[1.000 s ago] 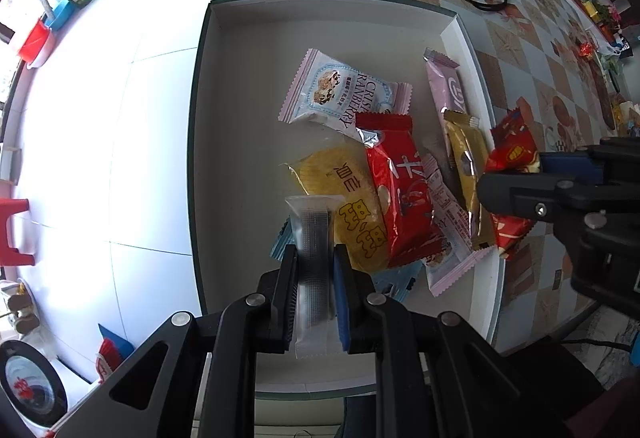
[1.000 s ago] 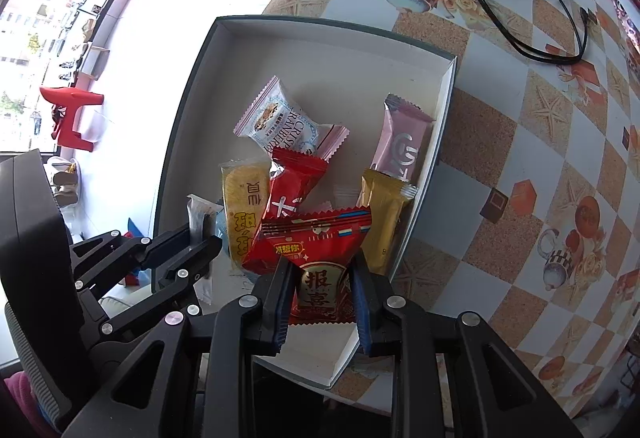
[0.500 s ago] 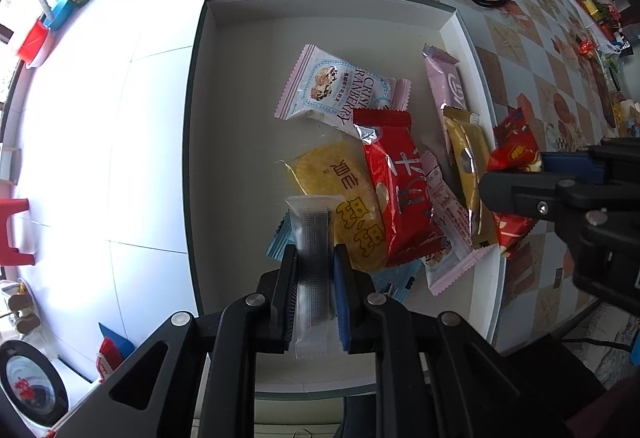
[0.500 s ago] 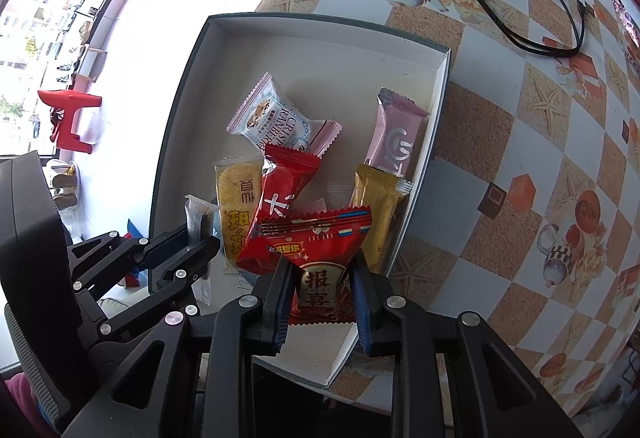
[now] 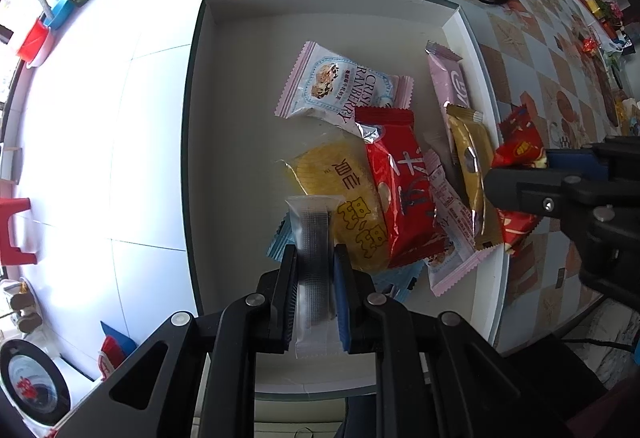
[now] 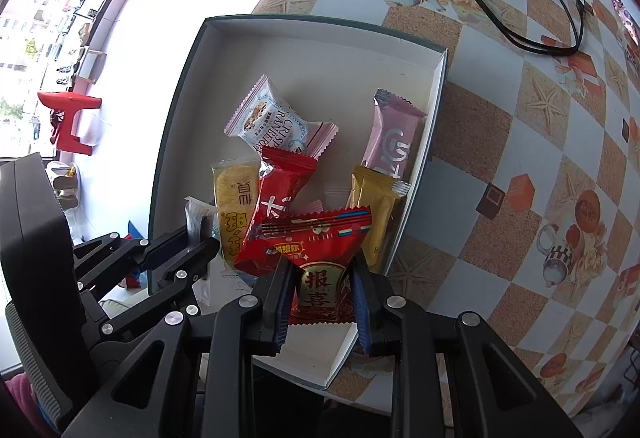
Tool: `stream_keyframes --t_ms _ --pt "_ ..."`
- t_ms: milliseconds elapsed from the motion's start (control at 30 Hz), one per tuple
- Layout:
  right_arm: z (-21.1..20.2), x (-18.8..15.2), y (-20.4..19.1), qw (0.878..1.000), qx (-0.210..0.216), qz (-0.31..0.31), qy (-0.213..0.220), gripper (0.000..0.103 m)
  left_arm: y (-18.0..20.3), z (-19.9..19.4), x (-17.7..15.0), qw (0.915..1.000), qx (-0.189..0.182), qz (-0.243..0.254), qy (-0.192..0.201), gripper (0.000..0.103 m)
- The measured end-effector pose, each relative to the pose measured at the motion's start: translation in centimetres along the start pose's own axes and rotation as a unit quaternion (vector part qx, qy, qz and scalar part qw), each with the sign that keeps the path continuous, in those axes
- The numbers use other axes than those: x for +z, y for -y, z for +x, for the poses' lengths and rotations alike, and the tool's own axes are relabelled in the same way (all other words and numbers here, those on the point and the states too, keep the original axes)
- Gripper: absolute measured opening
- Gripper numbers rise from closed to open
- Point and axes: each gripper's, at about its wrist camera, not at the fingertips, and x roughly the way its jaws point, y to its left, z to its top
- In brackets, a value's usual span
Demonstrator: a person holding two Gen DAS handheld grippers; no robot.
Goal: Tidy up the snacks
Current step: 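Open both tools to release the snacks into the tray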
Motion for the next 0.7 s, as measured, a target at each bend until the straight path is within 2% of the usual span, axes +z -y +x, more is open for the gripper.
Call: stream_keyframes --t_ms 300,333,400,467,533,600,633,667,700 --pt "0.2 1.2 -0.2 1.000 -0.010 -0.001 -0.001 0.028 -0.1 0.4 0.2 1.0000 0.004 -0.005 -0.003 0.021" --pt "0.3 1.3 -0.1 1.000 -0.011 0.000 -0.002 0.028 -0.1 0.4 0.2 1.0000 0.004 -0.007 -0.002 0.025" --pt "0.5 1.4 -0.1 1.000 -0.010 0.002 -0.009 0.029 -0.3 0.2 0.3 0.9999 0.008 -0.013 0.002 0.041" --pt "0.6 1.4 -0.1 1.000 -0.010 0.003 -0.014 0.029 -0.5 -0.1 0.3 0.9997 0.005 -0.021 0.012 0.072" --pt "0.7 1.4 -0.2 1.000 -0.013 0.001 -0.016 0.029 -0.7 -0.6 0.3 0.9993 0.000 -0.027 0.025 0.078" --pt "0.6 1.3 -0.3 1.000 -0.018 -0.001 -0.016 0.029 -0.7 -0.7 0.4 0.9993 -0.003 -0.028 0.023 0.079" --pt "0.5 1.3 -0.3 1.000 -0.020 -0.002 -0.015 0.034 -0.7 -0.6 0.5 0.9994 -0.001 -0.027 0.020 0.080" --pt "0.4 1.2 -0.4 1.000 -0.022 -0.003 -0.014 0.043 -0.6 -0.6 0.5 0.9994 0.007 -0.028 0.020 0.081" --pt "0.2 1.3 -0.5 1.000 -0.026 -0.004 -0.008 0.069 -0.6 -0.6 0.5 0.9992 0.019 -0.028 0.021 0.081"
